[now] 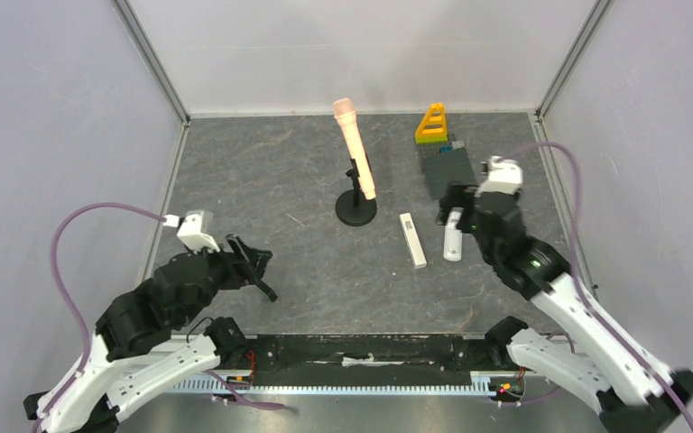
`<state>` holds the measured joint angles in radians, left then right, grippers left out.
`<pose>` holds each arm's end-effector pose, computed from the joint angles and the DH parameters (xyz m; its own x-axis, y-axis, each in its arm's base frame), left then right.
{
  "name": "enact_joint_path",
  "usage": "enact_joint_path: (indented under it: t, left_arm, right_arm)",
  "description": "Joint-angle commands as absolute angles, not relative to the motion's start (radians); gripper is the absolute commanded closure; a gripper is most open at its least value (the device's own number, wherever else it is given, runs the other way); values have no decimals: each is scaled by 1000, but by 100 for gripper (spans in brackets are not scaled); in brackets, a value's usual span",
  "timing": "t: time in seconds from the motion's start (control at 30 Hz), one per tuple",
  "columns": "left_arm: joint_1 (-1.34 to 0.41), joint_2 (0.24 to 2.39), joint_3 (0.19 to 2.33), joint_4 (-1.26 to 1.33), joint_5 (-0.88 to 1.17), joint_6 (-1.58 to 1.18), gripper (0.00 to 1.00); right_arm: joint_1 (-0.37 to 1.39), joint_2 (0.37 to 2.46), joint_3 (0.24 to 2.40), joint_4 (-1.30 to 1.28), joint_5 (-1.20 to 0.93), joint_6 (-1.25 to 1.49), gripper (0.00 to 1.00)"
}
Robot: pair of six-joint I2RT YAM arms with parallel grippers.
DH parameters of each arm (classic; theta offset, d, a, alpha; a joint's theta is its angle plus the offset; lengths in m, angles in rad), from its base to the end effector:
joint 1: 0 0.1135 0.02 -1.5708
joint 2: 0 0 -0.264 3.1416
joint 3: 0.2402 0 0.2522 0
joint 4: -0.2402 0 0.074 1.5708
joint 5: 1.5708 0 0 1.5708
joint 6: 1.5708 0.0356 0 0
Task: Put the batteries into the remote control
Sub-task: Reset both arms
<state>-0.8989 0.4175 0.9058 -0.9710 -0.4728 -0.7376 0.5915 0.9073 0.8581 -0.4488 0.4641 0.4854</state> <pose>0.0503 -0.0372 0.3394 -0.5136 -0.3161 -0.7977 0.1356 0.8881 -0.4392 0.1732 0.0972 0.3188 -0.4310 0.2131 -0.8768 0.0327 0.9748 0.2208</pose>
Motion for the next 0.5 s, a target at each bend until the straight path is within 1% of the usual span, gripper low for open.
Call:
enact_joint_path:
  t: [0.0,0.1,0.17,0.33,0.47]
  left_arm:
    - [-897,359,974,-1101,-564,-730,20]
    - [-897,302,983,-1120,-563,-727,20]
    - [-898,272,994,-1125,-565,-720,19]
    - [-897,239,1006,-1131,-570,-711,19]
    - [-897,260,1019,-1149,-592,-729,19]
  right_arm:
    - [588,652,910,-632,770,527,2]
    - [587,493,926,-682,838,509,2]
    - [589,433,949,-716,873,504,2]
    - [588,371,998,-768,905,503,2]
    - [588,363,1010,-782,905,521,2]
